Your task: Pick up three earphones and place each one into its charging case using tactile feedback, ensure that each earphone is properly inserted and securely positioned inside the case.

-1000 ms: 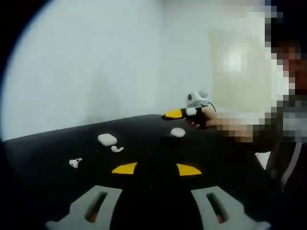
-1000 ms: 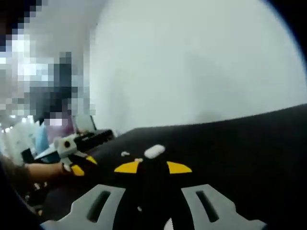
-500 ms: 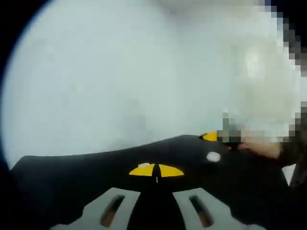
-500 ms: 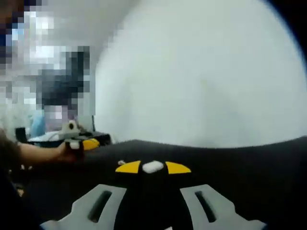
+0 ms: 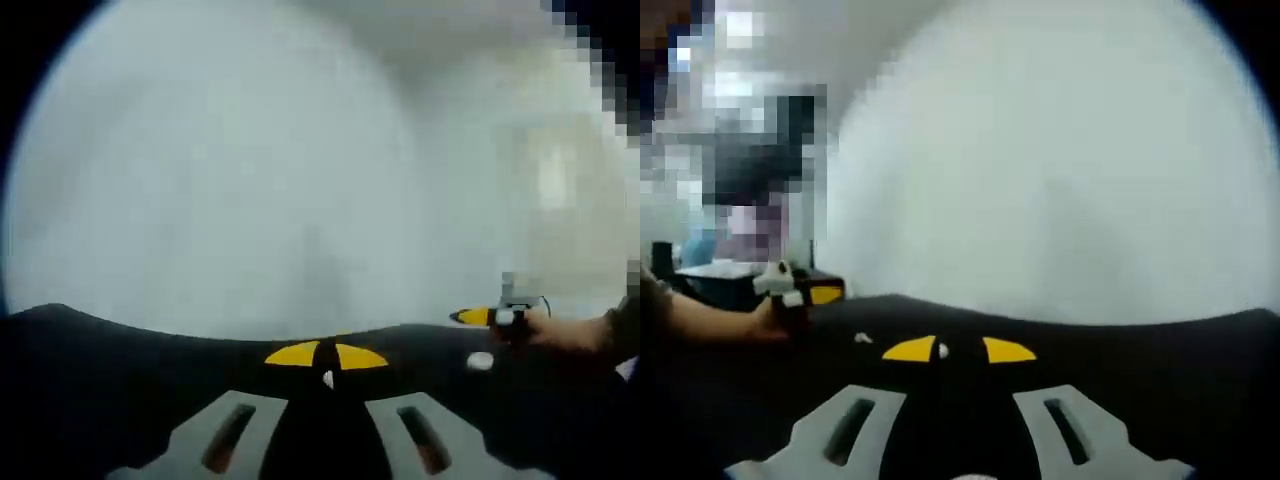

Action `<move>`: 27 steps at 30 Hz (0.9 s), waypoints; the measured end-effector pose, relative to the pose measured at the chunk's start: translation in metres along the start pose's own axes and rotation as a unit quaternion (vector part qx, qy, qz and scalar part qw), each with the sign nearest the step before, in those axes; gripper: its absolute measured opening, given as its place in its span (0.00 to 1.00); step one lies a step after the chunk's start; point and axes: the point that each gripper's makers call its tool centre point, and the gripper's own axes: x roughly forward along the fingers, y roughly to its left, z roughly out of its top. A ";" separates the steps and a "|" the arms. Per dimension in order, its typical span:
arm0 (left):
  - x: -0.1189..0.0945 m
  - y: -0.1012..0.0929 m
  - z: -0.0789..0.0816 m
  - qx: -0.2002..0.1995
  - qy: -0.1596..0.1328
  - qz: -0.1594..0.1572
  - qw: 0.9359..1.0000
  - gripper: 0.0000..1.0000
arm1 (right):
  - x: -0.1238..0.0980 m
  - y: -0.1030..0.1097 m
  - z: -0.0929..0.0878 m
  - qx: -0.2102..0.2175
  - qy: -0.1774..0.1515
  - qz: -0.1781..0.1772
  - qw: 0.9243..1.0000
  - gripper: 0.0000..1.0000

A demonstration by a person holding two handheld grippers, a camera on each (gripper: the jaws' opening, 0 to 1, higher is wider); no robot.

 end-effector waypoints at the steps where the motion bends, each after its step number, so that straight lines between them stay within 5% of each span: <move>1: -0.001 -0.002 -0.004 -0.003 0.017 -0.006 1.000 0.03 | 0.001 0.000 -0.003 -0.007 0.005 -0.002 1.000 0.19; 5: -0.004 0.004 -0.005 0.000 0.025 0.010 1.000 0.10 | 0.006 0.003 -0.011 -0.047 0.022 -0.013 0.999 0.21; 10: -0.010 0.017 0.005 -0.016 -0.005 0.047 0.999 0.12 | 0.013 0.008 0.006 -0.081 0.005 -0.032 0.996 0.29; 13: -0.007 0.014 0.005 -0.014 -0.003 0.046 0.999 0.12 | 0.025 0.021 0.006 -0.108 0.021 -0.009 0.994 0.39; 15: -0.004 0.011 0.004 -0.008 0.001 0.042 0.999 0.13 | 0.037 0.026 -0.002 -0.144 0.051 -0.002 0.988 0.48; 22: -0.001 0.009 0.002 -0.005 0.007 0.039 0.999 0.13 | 0.078 0.038 -0.014 -0.271 0.127 0.030 0.954 0.39; 24: -0.001 0.010 0.002 -0.011 0.004 0.038 0.999 0.13 | 0.092 0.045 -0.019 -0.240 0.138 0.049 0.960 0.40; 26: 0.000 0.011 0.002 -0.016 0.003 0.037 0.999 0.13 | 0.109 0.052 -0.021 -0.143 0.144 0.079 0.976 0.49; 27: 0.000 0.012 0.002 -0.017 0.002 0.038 0.999 0.13 | 0.115 0.055 -0.021 -0.118 0.142 0.097 0.978 0.54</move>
